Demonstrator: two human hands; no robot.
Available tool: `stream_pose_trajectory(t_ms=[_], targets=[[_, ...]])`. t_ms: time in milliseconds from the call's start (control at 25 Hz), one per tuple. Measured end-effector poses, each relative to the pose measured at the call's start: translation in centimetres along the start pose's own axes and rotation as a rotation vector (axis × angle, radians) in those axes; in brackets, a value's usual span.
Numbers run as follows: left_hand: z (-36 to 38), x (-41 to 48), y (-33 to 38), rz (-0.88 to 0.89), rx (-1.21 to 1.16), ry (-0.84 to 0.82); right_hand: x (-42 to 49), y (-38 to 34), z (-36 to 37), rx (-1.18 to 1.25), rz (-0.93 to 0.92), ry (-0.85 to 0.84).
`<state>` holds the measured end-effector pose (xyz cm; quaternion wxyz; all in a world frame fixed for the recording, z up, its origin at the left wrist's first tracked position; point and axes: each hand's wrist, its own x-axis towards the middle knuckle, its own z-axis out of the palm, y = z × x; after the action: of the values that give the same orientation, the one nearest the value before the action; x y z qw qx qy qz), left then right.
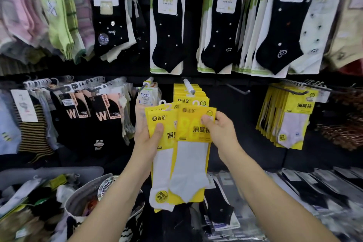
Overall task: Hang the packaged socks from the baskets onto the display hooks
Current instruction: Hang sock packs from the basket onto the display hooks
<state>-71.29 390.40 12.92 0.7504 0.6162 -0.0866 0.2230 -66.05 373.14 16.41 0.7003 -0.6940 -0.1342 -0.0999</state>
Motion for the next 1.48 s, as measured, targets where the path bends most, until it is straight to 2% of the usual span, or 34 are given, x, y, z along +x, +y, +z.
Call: stream_pose_trajectory(t_ms=[120, 320, 560, 640, 720, 800, 880, 920, 1040, 1160, 1480], targets=[[-0.9, 0.3, 0.3, -0.018, 0.022, 0.069, 1.9, -0.9, -0.3, 0.021, 0.044, 0.062], [-3.6, -0.2, 1.0, -0.056, 0.088, 0.21, 3.5, -1.0, 1.4, -0.082, -0.01, 0.066], [-3.8, -0.2, 1.7, -0.065, 0.081, 0.214, 4.5, -0.1, 1.9, -0.222, -0.023, 0.086], [-2.9, -0.2, 1.7, -0.064, 0.073, 0.202, 3.9, 0.4, 1.6, -0.319, -0.047, 0.174], [-2.0, -0.1, 1.3, -0.062, 0.06, 0.194, 2.2, 0.8, 1.2, -0.246, -0.137, 0.271], [-1.0, 0.0, 1.1, -0.04, 0.046, 0.183, 0.1, 0.8, 1.5, -0.096, -0.214, 0.141], [0.4, 0.1, 0.6, -0.013, 0.042, 0.142, -1.6, 1.0, 1.9, -0.113, -0.211, -0.023], [1.0, 0.1, 0.1, -0.001, 0.045, 0.116, -1.8, 1.1, 2.0, -0.117, -0.19, -0.043], [2.3, -0.1, -0.2, 0.04, 0.071, 0.08, -1.1, 1.2, 1.0, -0.016, -0.033, 0.048], [1.4, 0.1, -0.5, 0.075, 0.09, 0.159, 0.3, 0.9, -0.4, 0.065, 0.069, 0.143], [-2.8, -0.2, -0.2, 0.042, 0.215, 0.31, 3.5, -0.9, 0.8, -0.145, -0.036, 0.147]])
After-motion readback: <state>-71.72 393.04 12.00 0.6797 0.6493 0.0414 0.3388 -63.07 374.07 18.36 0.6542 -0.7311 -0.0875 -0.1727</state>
